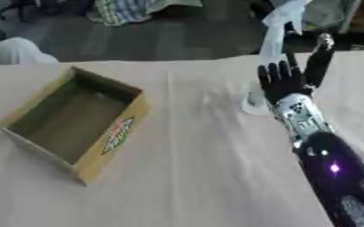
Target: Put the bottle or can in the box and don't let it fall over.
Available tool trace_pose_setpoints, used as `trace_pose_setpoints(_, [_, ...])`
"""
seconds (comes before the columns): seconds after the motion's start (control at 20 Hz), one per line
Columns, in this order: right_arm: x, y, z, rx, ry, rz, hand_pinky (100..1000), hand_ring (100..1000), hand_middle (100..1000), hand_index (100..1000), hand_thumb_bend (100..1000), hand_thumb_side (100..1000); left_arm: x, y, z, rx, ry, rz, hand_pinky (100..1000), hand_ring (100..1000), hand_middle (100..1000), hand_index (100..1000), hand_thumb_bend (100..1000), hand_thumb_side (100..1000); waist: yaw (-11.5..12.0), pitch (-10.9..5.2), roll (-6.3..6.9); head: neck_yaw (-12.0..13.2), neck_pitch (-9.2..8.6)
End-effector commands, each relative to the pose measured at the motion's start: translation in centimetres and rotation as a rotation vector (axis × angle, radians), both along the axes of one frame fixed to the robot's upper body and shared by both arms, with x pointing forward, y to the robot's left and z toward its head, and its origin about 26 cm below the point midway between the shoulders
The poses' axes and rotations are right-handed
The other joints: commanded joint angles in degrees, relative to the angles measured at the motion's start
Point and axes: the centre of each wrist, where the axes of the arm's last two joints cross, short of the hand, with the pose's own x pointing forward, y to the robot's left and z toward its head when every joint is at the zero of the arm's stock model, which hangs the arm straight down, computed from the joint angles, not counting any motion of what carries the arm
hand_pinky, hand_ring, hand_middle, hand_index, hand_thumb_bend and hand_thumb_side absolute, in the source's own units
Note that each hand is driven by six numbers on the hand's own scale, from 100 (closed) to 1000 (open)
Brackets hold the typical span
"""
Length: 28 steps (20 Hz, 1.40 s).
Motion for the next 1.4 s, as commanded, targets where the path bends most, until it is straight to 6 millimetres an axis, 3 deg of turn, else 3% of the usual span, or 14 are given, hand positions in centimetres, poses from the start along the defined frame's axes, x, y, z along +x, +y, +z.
trace_pose_setpoints(0.05, [0.2, -0.7, 1.6, -0.007, -0.040, -0.010, 100, 100, 100, 863, 337, 592, -0.4, 0.1, 1.2, 0.018, -0.038, -0.002, 950, 846, 997, 874, 194, 881, 0.21, -0.65, -0.02, -0.28, -1.08])
trace_pose_setpoints(0.8, [0.7, -0.8, 3.0, 0.004, -0.063, 0.013, 100, 100, 100, 862, 335, 593, -0.4, 0.0, 1.3, 0.019, -0.043, -0.007, 950, 848, 999, 874, 193, 881, 0.40, -0.14, -0.02, -0.59, -1.99])
trace_pose_setpoints(1.4, [1.2, -0.9, 5.3, -0.007, -0.087, 0.021, 100, 100, 100, 861, 338, 592, -0.4, -0.2, 1.5, 0.024, -0.049, -0.018, 951, 849, 999, 874, 194, 879, 0.87, 0.07, -0.36, -0.81, -2.81])
